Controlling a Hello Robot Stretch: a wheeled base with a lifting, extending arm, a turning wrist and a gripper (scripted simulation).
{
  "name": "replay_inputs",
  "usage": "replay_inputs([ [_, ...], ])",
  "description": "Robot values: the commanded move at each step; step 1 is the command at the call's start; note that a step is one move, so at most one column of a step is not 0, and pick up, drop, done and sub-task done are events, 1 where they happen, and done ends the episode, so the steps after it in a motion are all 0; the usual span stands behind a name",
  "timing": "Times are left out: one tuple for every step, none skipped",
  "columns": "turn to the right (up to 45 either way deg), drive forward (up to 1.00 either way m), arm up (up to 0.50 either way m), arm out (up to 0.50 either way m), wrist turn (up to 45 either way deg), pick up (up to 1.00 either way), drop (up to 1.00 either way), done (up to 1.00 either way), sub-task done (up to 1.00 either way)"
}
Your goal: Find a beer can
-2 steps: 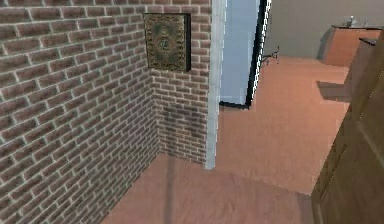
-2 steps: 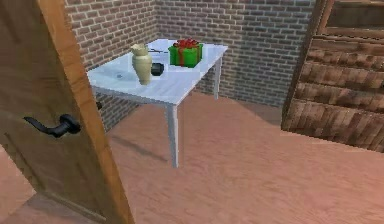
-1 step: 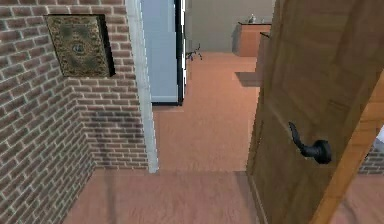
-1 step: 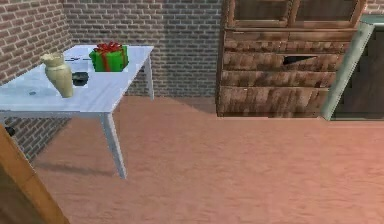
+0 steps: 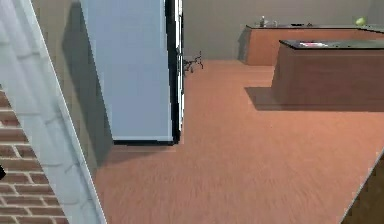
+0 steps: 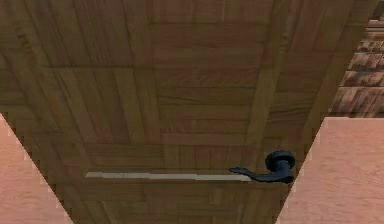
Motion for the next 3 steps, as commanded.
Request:
replay_inputs([
  [3.0,0.0,0.0,0.0,0.0,0.0,0.0,0.0,0.0],
  [15.0,0.0,0.0,0.0,0.0,0.0,0.0,0.0,0.0],
  [0.0,0.45,0.0,0.0,0.0,0.0,0.0,0.0,0.0],
])
